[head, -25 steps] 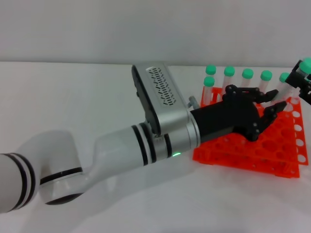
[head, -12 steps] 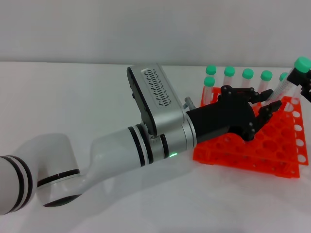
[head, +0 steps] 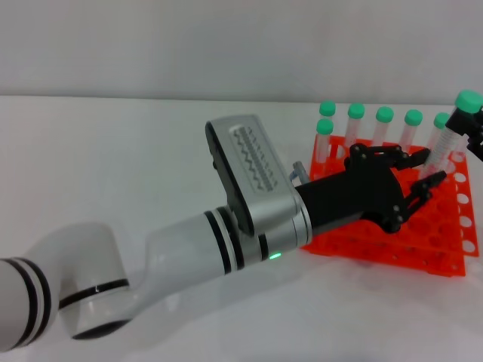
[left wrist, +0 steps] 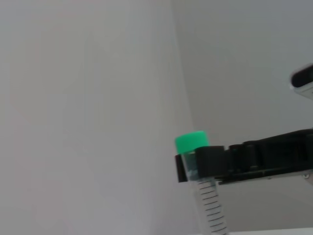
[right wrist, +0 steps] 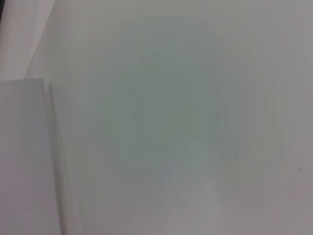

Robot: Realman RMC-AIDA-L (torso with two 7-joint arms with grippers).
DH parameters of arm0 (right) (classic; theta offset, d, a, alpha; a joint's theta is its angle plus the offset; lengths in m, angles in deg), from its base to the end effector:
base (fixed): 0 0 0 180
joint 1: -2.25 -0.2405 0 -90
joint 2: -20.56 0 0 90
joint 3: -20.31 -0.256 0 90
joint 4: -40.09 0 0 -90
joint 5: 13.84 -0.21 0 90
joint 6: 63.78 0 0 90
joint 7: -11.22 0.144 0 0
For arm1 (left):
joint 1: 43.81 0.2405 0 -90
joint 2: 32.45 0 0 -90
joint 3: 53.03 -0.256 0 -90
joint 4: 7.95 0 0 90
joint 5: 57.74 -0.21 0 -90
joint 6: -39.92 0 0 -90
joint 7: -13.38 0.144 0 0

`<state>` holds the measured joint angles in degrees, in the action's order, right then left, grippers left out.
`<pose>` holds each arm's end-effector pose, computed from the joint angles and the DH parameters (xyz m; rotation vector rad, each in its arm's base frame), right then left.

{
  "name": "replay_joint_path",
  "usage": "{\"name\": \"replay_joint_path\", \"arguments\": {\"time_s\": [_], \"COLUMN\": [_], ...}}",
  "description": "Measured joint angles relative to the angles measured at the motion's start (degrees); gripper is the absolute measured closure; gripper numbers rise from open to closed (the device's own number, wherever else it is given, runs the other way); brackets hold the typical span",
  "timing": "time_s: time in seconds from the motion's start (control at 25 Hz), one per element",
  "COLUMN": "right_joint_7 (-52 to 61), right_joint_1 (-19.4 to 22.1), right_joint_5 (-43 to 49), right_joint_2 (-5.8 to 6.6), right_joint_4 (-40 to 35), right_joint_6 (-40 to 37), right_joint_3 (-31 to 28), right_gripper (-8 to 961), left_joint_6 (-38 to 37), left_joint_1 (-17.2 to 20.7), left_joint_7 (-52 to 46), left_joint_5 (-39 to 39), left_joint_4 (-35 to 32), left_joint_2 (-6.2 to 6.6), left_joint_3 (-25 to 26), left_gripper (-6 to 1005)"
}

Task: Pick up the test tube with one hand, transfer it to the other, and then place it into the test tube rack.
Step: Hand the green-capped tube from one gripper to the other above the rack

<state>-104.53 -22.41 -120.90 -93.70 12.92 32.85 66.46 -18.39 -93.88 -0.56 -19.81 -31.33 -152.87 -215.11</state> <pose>0.2571 0.3220 0.0619 -2.2413 0.3725 1.3248 -0.1080 0.3376 -0.1483 -2.5133 0.0426 -0.9963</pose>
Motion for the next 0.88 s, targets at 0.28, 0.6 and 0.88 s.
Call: {"name": "replay_joint_path", "arguments": {"time_s": [0.28,0.6,0.88], "right_joint_7": [0.0,-0.7,-2.4], "right_joint_1": [0.5,1.5,2.5], "right_joint_5": [-0.1,-0.8,-0.9], "right_joint_2": [0.1,0.35,-0.05], "right_joint_4": [-0.1,-0.2,-0.2], "right_joint_6": [0.2,0.2,0.0], "right_joint_3": [0.0,-0.4,-2.2], "right_gripper": [755,755,756], "left_joint_6": [0.1,-0.6,-2.6], "left_joint_1": [4.1,7.1,13.1], "left_joint_7": [7.0,10.2,17.1], "left_joint_5": [-0.2,0.2,0.3], "left_joint_4": [-3.5,-4.1,-7.3], "left_joint_2": [-0.06,-0.12,-0.16], "left_joint_3": [3.6,5.3,7.3], "left_gripper": [692,398,255]}}
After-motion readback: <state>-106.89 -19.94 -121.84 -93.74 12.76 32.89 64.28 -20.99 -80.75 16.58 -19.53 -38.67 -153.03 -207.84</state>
